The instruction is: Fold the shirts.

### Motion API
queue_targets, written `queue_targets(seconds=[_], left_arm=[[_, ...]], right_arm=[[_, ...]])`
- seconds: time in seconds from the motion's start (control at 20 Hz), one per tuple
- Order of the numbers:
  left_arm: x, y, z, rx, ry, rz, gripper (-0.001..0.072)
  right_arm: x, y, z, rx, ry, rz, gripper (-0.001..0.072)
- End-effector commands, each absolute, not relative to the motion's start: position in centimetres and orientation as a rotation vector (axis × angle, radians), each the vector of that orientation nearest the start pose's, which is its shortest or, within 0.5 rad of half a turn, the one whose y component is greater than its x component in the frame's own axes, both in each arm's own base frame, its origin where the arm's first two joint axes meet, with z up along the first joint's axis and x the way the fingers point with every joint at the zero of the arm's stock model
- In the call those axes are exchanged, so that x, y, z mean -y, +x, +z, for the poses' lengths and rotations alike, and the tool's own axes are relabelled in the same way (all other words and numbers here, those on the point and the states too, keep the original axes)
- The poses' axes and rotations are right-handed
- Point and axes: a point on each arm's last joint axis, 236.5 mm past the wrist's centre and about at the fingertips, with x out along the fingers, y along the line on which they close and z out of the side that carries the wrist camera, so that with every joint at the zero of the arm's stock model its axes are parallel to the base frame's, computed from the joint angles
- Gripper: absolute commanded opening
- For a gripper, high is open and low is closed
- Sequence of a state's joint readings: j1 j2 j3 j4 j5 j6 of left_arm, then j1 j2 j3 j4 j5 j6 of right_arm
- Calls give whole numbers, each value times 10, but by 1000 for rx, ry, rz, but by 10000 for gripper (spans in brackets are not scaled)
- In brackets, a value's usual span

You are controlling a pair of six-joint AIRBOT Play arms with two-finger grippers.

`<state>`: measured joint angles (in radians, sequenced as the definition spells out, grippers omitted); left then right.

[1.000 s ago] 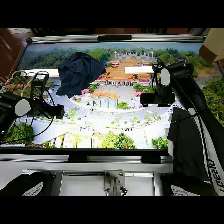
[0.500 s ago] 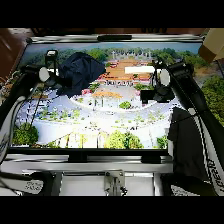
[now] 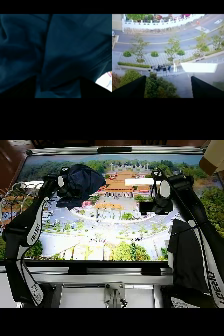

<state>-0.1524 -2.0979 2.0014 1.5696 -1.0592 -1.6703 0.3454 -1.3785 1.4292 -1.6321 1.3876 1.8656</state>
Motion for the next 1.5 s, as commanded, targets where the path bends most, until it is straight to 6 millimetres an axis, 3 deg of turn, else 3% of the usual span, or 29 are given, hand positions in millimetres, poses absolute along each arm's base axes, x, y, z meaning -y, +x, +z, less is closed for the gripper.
queue_targets(seconds=[0.0,0.05,0.15,0.25,0.3,0.4,0.45,0.5,0.6,0.65,0.75,0.9,1.1,1.15,1.25,1.3,1.35,1.4,1.45], left_arm=[[92,603,-71,-1112,-34,-67,33],[93,605,-52,-1079,-37,-70,33],[94,611,23,-940,-50,-83,32],[97,600,144,-723,-66,-110,32],[101,582,206,-617,-72,-130,32],[115,522,323,-416,-73,-192,32],[124,487,367,-337,-72,-231,32],[135,450,403,-276,-74,-277,32],[160,384,434,-250,-66,-382,32],[177,357,434,-273,-66,-443,32],[214,318,414,-353,-68,-563,32],[288,287,353,-503,-50,-721,33],[389,262,225,-675,-3,-852,33],[407,256,186,-738,11,-858,33],[424,246,114,-899,32,-814,63],[427,245,92,-958,50,-800,241],[425,247,79,-1000,70,-777,546],[414,253,76,-1037,88,-742,706],[394,262,79,-1076,103,-692,708]], right_arm=[[-125,377,50,-1331,-24,72,673],[-124,382,51,-1313,-48,81,674],[-112,398,58,-1243,-121,67,674],[-95,394,73,-1253,-169,11,673],[-88,389,88,-1251,-186,-14,673],[-68,375,132,-1200,-216,-58,673],[-56,367,157,-1151,-219,-85,673],[-45,356,185,-1088,-207,-107,673],[-31,326,234,-957,-153,-114,673],[-26,310,255,-897,-107,-112,673],[-21,275,287,-795,4,-95,673],[-21,233,311,-720,116,-41,673],[-24,202,298,-811,146,-17,673],[-27,201,292,-838,144,-11,673],[-32,203,279,-879,158,-13,673],[-35,205,269,-906,158,-13,673],[-38,209,258,-931,153,-10,673],[-41,211,243,-965,144,-12,673],[-42,214,228,-997,132,-15,673]])
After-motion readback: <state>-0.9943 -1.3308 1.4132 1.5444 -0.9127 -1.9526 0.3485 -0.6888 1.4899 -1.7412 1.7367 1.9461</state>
